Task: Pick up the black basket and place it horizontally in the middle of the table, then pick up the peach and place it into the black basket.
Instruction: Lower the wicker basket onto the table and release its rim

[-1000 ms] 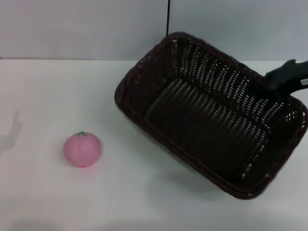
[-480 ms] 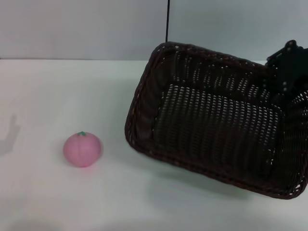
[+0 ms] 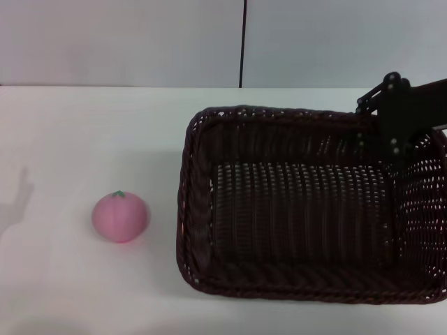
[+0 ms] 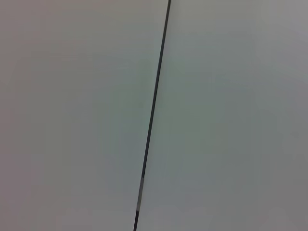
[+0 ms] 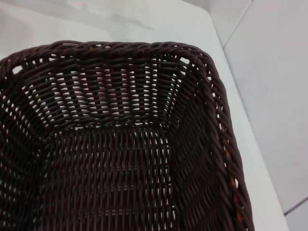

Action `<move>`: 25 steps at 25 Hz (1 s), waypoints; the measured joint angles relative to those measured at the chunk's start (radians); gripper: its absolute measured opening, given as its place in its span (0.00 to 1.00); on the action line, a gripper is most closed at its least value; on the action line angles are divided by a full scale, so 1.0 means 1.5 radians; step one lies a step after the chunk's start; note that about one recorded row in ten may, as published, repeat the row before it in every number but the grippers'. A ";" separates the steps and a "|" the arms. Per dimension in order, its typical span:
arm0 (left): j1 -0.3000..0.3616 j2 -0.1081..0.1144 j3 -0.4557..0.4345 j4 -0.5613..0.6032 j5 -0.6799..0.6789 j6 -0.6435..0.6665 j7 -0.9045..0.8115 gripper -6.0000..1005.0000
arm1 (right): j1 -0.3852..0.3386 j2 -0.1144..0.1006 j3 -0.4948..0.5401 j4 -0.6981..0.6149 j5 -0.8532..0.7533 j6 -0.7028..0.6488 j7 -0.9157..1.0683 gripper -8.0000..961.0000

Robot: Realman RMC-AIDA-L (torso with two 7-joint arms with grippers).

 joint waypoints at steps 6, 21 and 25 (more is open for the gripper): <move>0.000 0.000 0.000 -0.007 0.000 -0.002 0.004 0.79 | 0.001 0.002 -0.002 0.035 0.005 0.005 -0.014 0.20; 0.002 0.000 0.001 -0.010 0.005 -0.001 0.003 0.76 | -0.020 0.007 -0.003 0.046 0.039 0.015 -0.023 0.21; 0.003 0.000 0.001 -0.010 0.004 0.002 0.003 0.76 | -0.023 0.007 -0.003 0.046 0.044 0.018 -0.023 0.45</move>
